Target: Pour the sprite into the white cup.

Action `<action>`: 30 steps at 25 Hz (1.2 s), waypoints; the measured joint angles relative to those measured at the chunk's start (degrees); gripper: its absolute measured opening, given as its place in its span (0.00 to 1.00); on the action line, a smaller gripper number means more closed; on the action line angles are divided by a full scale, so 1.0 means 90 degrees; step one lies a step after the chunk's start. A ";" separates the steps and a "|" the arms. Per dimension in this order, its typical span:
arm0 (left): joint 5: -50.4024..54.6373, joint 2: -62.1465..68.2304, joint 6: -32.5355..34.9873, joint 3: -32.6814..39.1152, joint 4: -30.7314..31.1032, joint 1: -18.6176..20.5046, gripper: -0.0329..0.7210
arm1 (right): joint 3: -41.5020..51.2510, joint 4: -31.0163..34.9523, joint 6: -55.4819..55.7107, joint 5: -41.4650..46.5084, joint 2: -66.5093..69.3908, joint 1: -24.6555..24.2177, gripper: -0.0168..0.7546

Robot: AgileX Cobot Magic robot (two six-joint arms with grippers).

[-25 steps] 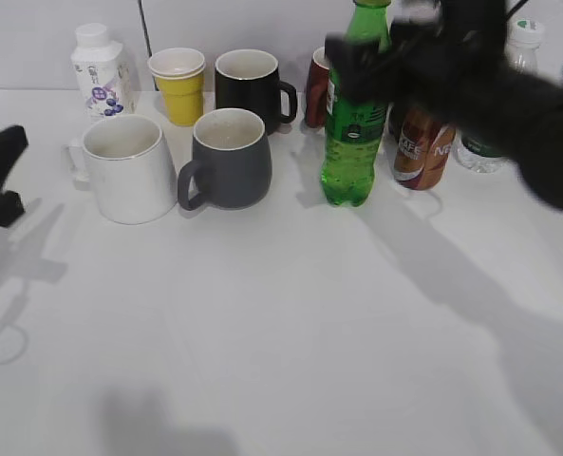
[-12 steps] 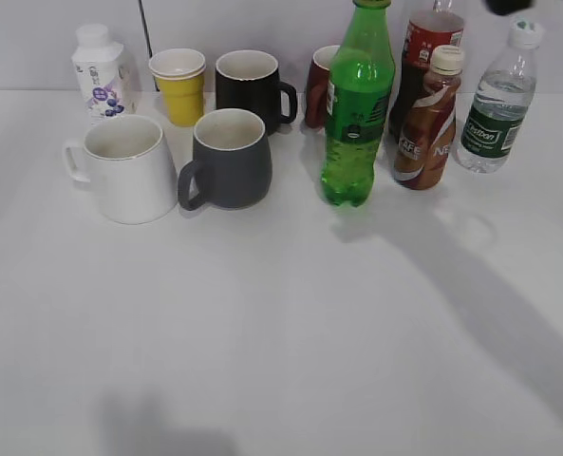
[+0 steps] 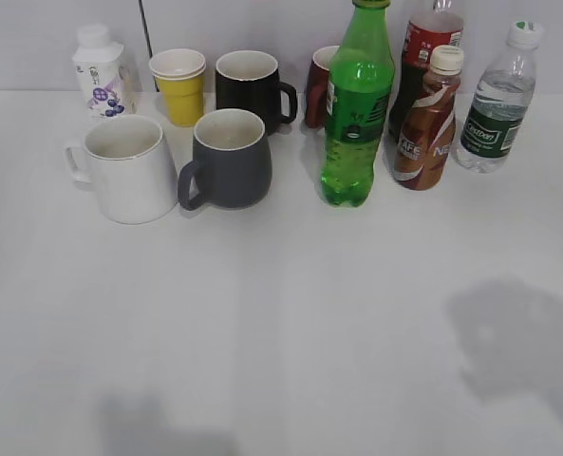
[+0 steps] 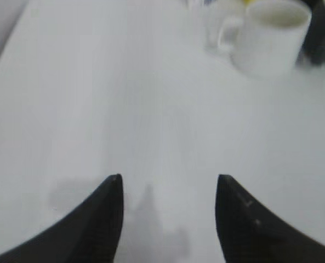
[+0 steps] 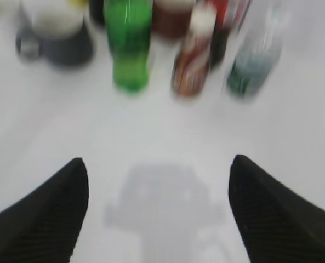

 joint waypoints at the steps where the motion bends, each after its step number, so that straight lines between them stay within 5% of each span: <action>1: 0.0283 -0.0112 -0.0007 0.0000 -0.0028 0.0000 0.60 | 0.0044 0.0087 0.0000 0.0464 -0.0247 0.0000 0.79; 10: 0.1352 -0.1140 -0.0007 0.0000 0.0070 0.0000 0.60 | 0.1325 0.0346 0.0000 0.2178 -0.2406 0.0000 0.79; 30: 0.0646 -0.1537 0.0240 0.0294 -0.0113 0.0000 0.56 | 0.2102 0.0334 0.0000 0.1514 -0.3312 0.0000 0.79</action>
